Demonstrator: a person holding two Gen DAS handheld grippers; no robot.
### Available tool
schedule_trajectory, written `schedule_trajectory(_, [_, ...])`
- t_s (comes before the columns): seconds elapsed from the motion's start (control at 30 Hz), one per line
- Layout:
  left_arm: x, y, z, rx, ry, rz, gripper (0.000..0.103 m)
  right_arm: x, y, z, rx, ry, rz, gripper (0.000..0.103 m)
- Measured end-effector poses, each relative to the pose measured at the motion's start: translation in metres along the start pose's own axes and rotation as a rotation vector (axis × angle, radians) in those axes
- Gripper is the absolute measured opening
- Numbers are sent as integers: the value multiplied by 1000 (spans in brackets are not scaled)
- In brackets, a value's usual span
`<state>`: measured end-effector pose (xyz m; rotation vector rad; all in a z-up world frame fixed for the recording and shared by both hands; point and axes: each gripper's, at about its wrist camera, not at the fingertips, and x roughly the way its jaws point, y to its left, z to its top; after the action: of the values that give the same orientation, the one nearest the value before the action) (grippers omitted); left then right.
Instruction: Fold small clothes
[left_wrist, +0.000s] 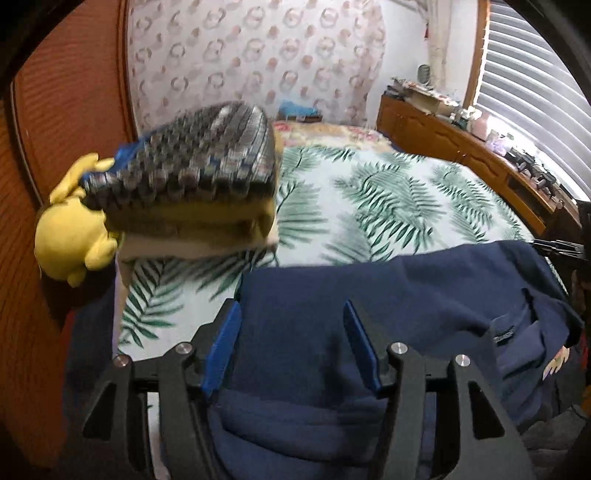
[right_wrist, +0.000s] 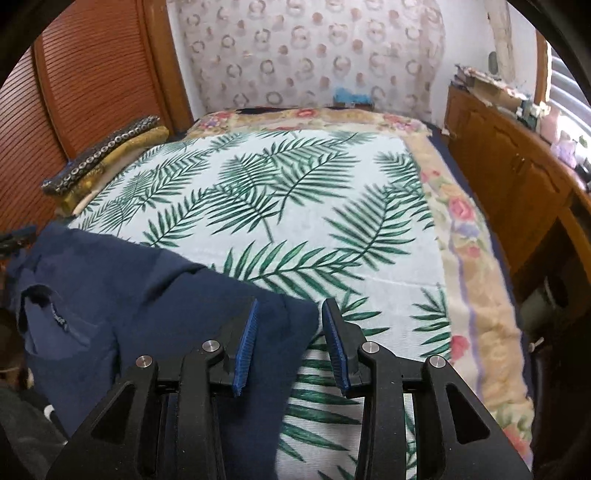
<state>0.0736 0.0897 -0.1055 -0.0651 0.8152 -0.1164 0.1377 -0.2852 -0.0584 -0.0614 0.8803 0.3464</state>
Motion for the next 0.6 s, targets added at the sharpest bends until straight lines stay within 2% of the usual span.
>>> schedule_trajectory(0.07, [7, 3, -5, -14, 16, 4, 57, 4, 3, 1, -11, 12, -1, 35])
schedule_trajectory(0.2, [16, 6, -12, -31, 31, 6, 57, 4, 2, 1, -6, 14, 31, 18])
schedule_trajectory(0.3, [18, 5, -15, -25, 25, 22, 57, -1, 1, 2, 4, -7, 15, 9])
schedule_trajectory(0.47, [21, 7, -16, -27, 29, 33, 57, -21, 2, 2, 3, -67, 16, 6])
schedule_trajectory(0.6, [21, 8, -16, -27, 28, 34, 58, -43, -7, -1, 61, -147, -86, 5])
